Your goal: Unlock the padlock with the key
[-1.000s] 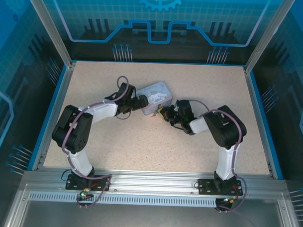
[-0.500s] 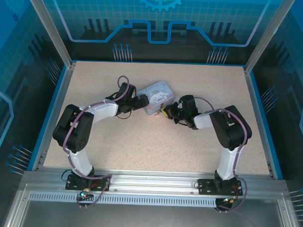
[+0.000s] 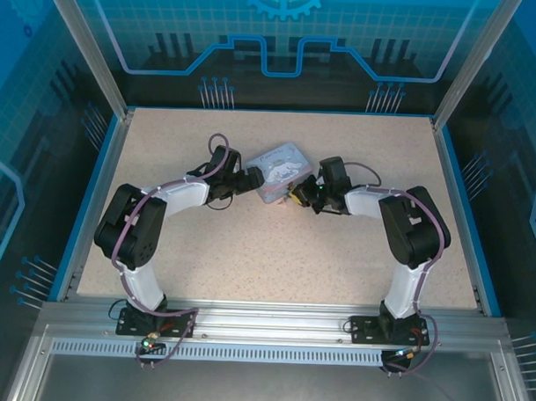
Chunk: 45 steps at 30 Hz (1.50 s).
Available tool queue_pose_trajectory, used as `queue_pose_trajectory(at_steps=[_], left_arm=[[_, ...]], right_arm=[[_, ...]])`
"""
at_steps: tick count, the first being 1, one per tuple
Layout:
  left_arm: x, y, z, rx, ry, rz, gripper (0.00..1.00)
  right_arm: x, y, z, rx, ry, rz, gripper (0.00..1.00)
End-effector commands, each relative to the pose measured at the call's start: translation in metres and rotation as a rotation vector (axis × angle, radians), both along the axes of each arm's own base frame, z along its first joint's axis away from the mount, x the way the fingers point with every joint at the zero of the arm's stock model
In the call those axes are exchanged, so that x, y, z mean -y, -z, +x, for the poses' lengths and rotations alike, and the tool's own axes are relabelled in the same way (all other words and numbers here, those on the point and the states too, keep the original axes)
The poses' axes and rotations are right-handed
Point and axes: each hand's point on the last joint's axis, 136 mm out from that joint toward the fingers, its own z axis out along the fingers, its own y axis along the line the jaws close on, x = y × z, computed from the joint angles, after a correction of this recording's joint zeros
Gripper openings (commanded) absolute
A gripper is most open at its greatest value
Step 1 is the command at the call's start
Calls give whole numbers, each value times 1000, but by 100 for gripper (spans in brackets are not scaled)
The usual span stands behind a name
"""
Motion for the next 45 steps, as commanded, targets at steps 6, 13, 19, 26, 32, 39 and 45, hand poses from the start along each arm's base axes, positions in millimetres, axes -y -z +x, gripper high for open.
queue_pose_trajectory(at_steps=[6, 13, 19, 26, 32, 39, 45], left_arm=[[-47, 63, -58, -271, -64, 191, 93], [-43, 44, -53, -238, -49, 179, 94], [-38, 38, -52, -226, -32, 170, 95], [-34, 8, -43, -156, -4, 182, 96], [-18, -40, -20, -41, 28, 172, 97], [12, -58, 15, 4, 102, 214, 98], [27, -42, 28, -13, 170, 358, 98]], right_arm=[[42, 24, -23, -177, -3, -242, 0], [38, 36, -25, -175, -6, -146, 0], [32, 44, -15, -70, 56, 98, 0], [30, 24, -9, 12, -33, 120, 0], [31, 6, -5, 38, -83, 96, 0], [31, 1, -1, 51, -100, 95, 0], [32, -5, 2, 62, -104, 101, 0]])
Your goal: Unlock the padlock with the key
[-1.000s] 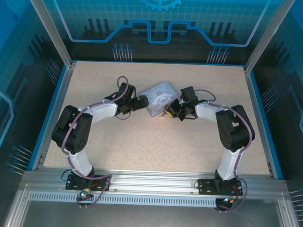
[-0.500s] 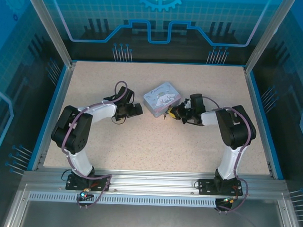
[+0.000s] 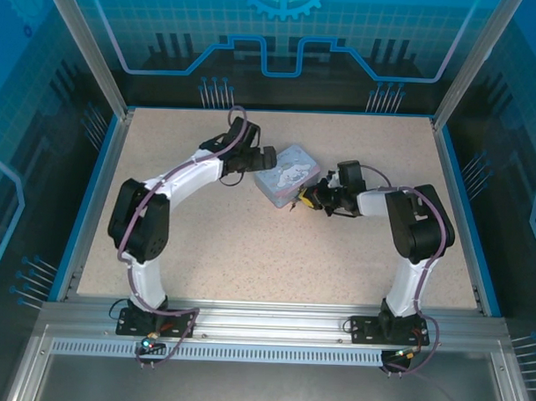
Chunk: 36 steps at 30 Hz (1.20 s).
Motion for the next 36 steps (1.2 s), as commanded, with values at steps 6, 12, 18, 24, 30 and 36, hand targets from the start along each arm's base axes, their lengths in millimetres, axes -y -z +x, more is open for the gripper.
queue_pose_trajectory(at_steps=[6, 12, 18, 24, 30, 36], left_arm=[[0, 37, -9, -72, 90, 287, 99], [5, 46, -11, -80, 151, 410, 99], [7, 57, -14, -104, 171, 430, 99], [9, 66, -17, -127, 188, 436, 99], [12, 76, -22, -156, 203, 423, 96], [10, 89, -29, -194, 215, 421, 94]], right_arm=[[3, -19, 8, 18, -19, 5, 0], [12, -18, 1, -32, -33, -83, 0], [26, -11, -12, -148, -29, -208, 0], [25, -14, -9, -137, -15, -201, 0], [14, -19, 10, -80, 33, -89, 0], [15, -25, 28, -24, 129, 34, 0]])
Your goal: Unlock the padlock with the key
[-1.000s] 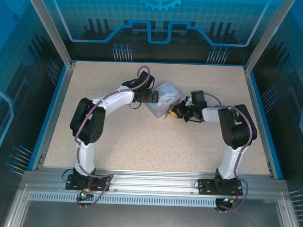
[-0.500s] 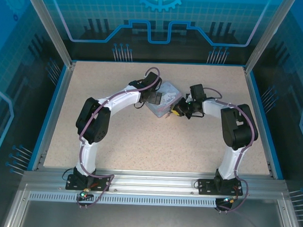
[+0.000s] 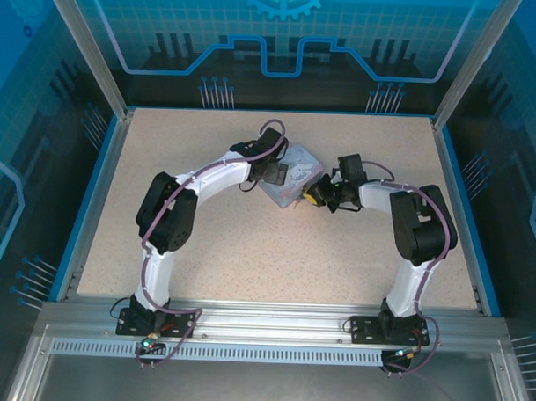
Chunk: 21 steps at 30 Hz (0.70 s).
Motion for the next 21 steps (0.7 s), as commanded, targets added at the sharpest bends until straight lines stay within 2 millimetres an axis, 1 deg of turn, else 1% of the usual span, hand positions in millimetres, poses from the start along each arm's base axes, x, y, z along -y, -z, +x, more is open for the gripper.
queue_pose_trajectory(at_steps=[1, 3, 6, 9, 11, 16, 18, 21], left_arm=[[-12, 52, -27, -166, 28, 93, 94], [-13, 56, -29, -178, 28, 93, 94], [-13, 62, -32, -191, 26, 93, 93], [-13, 63, -32, -192, 27, 92, 93], [-13, 63, -32, -191, 29, 91, 93], [-12, 62, -31, -193, 30, 84, 94], [-10, 60, -30, -191, 32, 75, 95], [-7, 50, -26, -174, 33, 60, 98]], right_arm=[[3, -19, 24, 74, 64, 90, 0], [7, -18, 24, 67, 67, 82, 0], [20, -15, 28, 65, 109, 89, 0], [23, -16, 32, 65, 108, 123, 0], [28, -15, 31, 57, 102, 107, 0], [42, -15, 16, 38, 86, 48, 0], [47, -16, 8, 42, 87, 37, 0], [51, -21, -4, 50, 72, 6, 0]])
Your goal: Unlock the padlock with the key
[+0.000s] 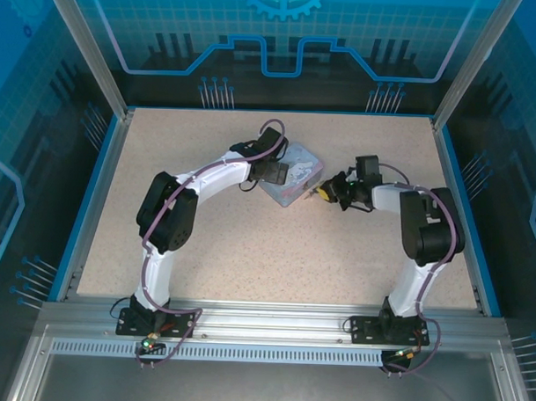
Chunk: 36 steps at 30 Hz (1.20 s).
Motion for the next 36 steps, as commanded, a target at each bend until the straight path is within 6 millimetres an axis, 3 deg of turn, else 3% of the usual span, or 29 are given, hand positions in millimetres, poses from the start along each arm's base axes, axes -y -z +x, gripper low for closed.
queue_pose_trajectory(at_steps=[1, 10, 18, 27, 36], left_arm=[[-9, 45, -26, -170, 29, 69, 99], [-5, -15, -16, -77, 33, -31, 99], [-8, -76, -25, -7, 13, -138, 99], [-21, -120, -59, 39, -33, -245, 99], [-45, -131, -107, 49, -77, -313, 99]], right_arm=[[9, -13, -15, 23, -32, -36, 0], [12, -25, -42, 47, -50, -54, 0], [4, -48, -64, 109, -120, -82, 0], [-20, -51, -102, 131, -249, -87, 0], [-69, -32, -139, 128, -418, -86, 0]])
